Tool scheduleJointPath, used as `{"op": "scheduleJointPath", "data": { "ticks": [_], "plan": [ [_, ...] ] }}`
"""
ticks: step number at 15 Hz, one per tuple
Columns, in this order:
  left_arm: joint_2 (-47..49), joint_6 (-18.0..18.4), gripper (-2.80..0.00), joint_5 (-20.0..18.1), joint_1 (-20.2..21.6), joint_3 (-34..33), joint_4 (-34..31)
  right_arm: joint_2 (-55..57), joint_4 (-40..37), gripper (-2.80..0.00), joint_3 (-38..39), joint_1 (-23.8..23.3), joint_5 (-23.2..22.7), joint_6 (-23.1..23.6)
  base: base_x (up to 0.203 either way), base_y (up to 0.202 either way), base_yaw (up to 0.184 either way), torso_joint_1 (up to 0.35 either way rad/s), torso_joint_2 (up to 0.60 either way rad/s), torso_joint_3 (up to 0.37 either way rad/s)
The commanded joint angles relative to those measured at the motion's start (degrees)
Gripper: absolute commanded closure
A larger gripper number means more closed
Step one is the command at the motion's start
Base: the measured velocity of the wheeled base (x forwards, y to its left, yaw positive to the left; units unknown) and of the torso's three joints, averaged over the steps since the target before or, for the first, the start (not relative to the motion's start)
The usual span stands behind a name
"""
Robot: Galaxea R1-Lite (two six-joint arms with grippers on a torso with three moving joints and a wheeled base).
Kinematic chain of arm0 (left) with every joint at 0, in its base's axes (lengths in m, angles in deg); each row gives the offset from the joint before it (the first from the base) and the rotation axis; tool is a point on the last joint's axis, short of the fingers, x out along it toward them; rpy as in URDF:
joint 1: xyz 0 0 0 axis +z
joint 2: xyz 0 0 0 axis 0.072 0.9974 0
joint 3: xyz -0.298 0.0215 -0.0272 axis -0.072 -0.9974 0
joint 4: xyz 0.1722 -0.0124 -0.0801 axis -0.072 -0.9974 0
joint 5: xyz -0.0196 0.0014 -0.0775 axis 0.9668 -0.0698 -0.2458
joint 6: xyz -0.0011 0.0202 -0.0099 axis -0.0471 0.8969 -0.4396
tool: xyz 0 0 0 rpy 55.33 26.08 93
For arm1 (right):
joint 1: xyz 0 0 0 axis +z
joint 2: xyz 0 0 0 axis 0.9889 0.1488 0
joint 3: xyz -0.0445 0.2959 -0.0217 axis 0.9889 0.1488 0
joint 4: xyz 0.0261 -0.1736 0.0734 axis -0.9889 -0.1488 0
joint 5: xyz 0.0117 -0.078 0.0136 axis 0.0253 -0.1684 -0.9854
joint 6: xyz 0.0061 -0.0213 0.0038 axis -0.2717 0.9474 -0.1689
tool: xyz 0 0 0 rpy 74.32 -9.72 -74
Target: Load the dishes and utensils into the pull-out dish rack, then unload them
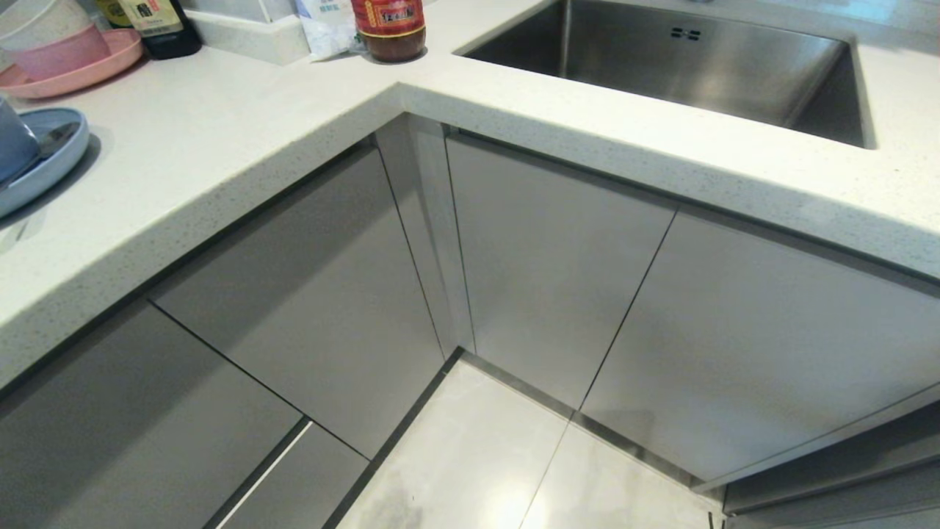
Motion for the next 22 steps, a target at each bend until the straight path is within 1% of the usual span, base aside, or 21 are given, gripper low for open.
{"op": "scheduleJointPath", "data": {
  "ticks": [1, 3, 4, 5, 6, 7, 8, 9, 10, 12, 15, 22],
  "plan": [
    [-0.72, 0.34, 0.00, 0.04, -0.02, -9.79, 8.91, -0.15, 0.05, 0.00, 0.09, 0.01, 0.02, -0.03, 0.000, 0.000, 0.000, 0.000, 0.00, 0.000],
    [-0.73, 1.71, 0.00, 0.21, -0.02, -18.30, 17.75, -0.19, 0.04, 0.00, 0.09, 0.01, 0.02, -0.03, 0.000, 0.000, 0.000, 0.000, 0.00, 0.000],
    [-0.71, 2.49, 0.00, 0.11, -0.02, -19.57, 19.61, -0.13, 0.07, 0.00, 0.09, 0.01, 0.02, -0.03, 0.000, 0.000, 0.000, 0.000, 0.00, 0.000],
    [-0.70, 3.75, 0.00, -1.00, -0.02, -19.27, 20.37, -0.13, 0.06, 0.00, 0.09, 0.01, 0.02, 0.04, 0.000, 0.000, 0.000, 0.000, 0.00, 0.000],
    [-0.70, 4.06, 0.00, -3.44, -0.02, -19.20, 18.15, -0.14, -0.01, 0.00, 0.09, 0.01, 0.02, -0.03, 0.000, 0.000, 0.000, 0.000, 0.00, 0.000],
    [-0.70, 3.98, 0.00, -5.06, -0.02, -19.17, 16.22, -0.14, 0.02, 0.00, 0.09, 0.01, 0.02, -0.03, 0.000, 0.000, 0.000, 0.000, 0.00, 0.000],
    [-0.70, 3.65, 0.00, -5.51, -0.02, -19.17, 14.03, -0.13, -0.02, 0.00, 0.09, 0.01, 0.02, -0.03, 0.000, 0.000, 0.000, 0.000, 0.00, 0.000],
    [-0.70, 2.68, 0.00, -5.54, -0.02, -19.23, 14.24, -0.13, -0.02, 0.00, 0.09, 0.01, 0.02, -0.03, 0.000, 0.000, 0.000, 0.000, 0.00, 0.000],
    [-0.70, 0.89, 0.00, -5.55, -0.02, -19.24, 14.17, -0.20, 0.02, 0.00, 0.09, 0.01, 0.02, -0.03, 0.000, 0.000, 0.000, 0.000, 0.00, 0.000],
    [-0.76, -0.88, 0.00, -4.72, -0.02, -19.24, 14.12, -0.13, 0.03, 0.00, 0.09, 0.01, 0.02, -0.03, 0.000, 0.000, 0.000, 0.000, 0.00, 0.000],
    [-0.72, -6.00, 0.00, -3.33, -0.02, -19.24, 14.43, -0.13, 0.07, 0.00, 0.09, 0.01, 0.02, -0.03, 0.000, 0.000, 0.000, 0.000, 0.00, 0.000],
    [-0.79, -6.26, 0.00, -3.31, -0.02, -19.24, 14.53, -0.13, -0.01, 0.00, 0.09, 0.01, 0.02, -0.03, 0.000, 0.000, 0.000, 0.000, 0.00, 0.000]
  ]
}}
